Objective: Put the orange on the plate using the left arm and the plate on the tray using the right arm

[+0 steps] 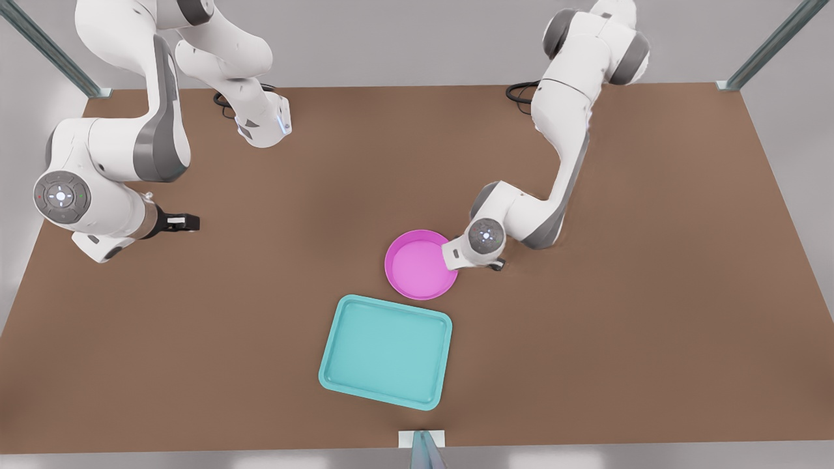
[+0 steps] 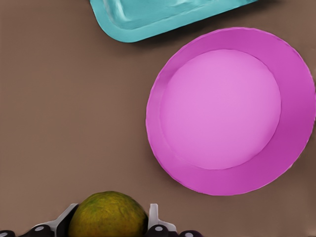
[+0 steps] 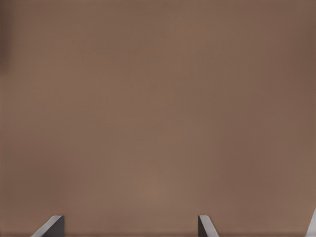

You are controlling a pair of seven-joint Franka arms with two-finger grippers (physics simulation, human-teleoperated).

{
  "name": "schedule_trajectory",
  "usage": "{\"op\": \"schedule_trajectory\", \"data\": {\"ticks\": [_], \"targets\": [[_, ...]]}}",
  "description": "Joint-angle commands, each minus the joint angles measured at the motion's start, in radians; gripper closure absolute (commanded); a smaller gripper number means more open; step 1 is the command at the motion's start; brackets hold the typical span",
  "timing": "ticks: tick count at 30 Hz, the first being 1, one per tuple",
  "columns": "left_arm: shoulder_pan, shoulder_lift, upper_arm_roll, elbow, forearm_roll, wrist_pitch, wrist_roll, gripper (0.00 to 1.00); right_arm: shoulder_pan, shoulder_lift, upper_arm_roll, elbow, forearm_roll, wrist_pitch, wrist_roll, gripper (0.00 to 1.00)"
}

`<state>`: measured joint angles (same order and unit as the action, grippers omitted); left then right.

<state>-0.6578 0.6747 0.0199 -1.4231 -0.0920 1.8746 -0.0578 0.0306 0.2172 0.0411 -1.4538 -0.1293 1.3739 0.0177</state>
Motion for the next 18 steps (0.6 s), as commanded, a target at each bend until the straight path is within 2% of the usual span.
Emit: {"op": "schedule_trajectory", "data": {"ticks": [1, 3, 7, 11, 12, 13, 14, 16, 17, 18], "targets": [[-0.062, 0.095, -0.021, 0.134, -0.086, -0.134, -0.841, 0.35, 0.0, 0.001, 0.0, 0.001, 0.0, 0.004, -0.001, 0.0], [-0.063, 0.17, -0.044, 0.233, -0.084, -0.097, -0.899, 0.35, 0.002, 0.001, 0.0, 0.001, 0.0, 0.004, -0.001, 0.0], [-0.059, 0.197, -0.051, 0.236, -0.086, 0.054, -0.907, 0.35, 0.002, 0.001, 0.0, 0.001, 0.0, 0.004, -0.001, 0.0], [-0.039, 0.197, -0.048, 0.233, -0.084, 0.063, -0.886, 0.33, 0.002, 0.002, -0.001, 0.001, 0.0, 0.004, -0.001, 0.0], [-0.039, 0.197, -0.048, 0.233, -0.084, 0.063, -0.882, 0.06, 0.002, 0.002, -0.001, 0.001, 0.0, 0.004, -0.001, 0.0], [-0.037, 0.197, -0.048, 0.233, -0.084, 0.063, -0.884, 0.0, 0.002, 0.004, 0.0, 0.001, 0.0, 0.005, -0.001, 0.0], [-0.036, 0.195, -0.048, 0.233, -0.084, 0.063, -0.886, 0.0, 0.002, 0.005, 0.0, 0.001, 0.0, 0.005, -0.001, 0.0], [-0.028, 0.16, -0.028, 0.233, -0.081, 0.003, -0.886, 0.0, 0.002, 0.005, 0.0, 0.001, 0.0, 0.007, -0.001, 0.0], [0.012, 0.085, -0.011, 0.234, -0.075, -0.145, -0.878, 0.0, 0.002, 0.005, -0.001, 0.001, 0.0, 0.007, -0.001, 0.0], [0.058, -0.03, 0.041, 0.236, -0.071, -0.388, -0.725, 0.0, 0.003, 0.011, 0.0, 0.0, 0.002, 0.007, -0.001, 0.0]]}}
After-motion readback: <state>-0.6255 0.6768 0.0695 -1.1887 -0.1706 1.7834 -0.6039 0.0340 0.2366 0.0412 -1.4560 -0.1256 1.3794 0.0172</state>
